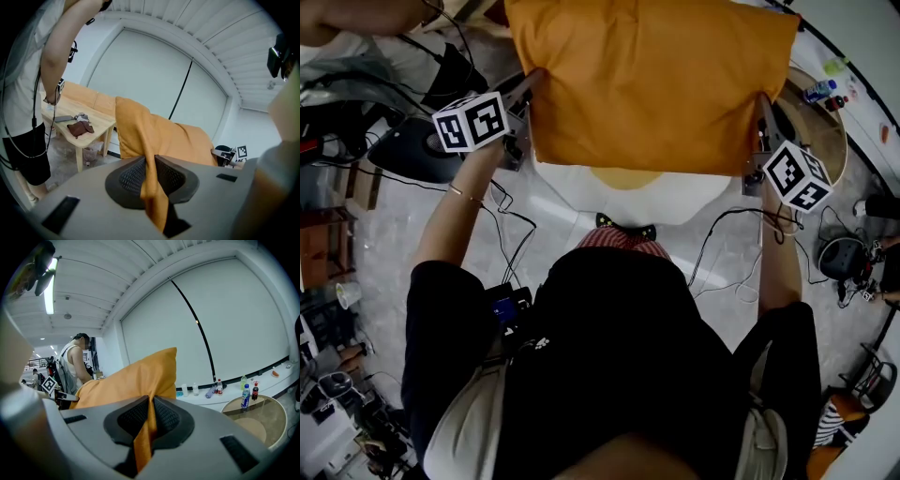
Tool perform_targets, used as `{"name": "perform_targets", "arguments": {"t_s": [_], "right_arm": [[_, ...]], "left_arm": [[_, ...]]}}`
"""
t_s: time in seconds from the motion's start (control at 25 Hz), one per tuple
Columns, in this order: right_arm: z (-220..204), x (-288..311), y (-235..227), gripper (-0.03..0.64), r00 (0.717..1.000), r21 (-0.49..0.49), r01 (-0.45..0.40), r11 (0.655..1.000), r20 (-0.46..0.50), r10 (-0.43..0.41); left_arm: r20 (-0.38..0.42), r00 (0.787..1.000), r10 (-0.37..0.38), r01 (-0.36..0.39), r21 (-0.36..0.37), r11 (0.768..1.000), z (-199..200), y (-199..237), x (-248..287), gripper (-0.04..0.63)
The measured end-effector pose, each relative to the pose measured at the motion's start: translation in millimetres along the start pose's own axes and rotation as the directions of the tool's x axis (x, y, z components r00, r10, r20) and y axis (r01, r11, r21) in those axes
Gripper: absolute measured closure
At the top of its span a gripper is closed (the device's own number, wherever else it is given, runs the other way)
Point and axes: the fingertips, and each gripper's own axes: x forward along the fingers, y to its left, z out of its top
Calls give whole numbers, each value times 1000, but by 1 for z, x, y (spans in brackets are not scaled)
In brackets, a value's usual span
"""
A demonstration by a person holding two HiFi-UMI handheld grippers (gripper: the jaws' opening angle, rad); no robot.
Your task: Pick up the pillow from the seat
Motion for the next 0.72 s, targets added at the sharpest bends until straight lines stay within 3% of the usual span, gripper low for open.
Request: {"name": "perform_targets", "arguments": {"t_s": [0.72], "right_arm": [[23,-15,15,571,997,2,-45,999,62,45]], "left_arm": [[106,994,-21,18,21,1000,25,-16,-26,531]]}}
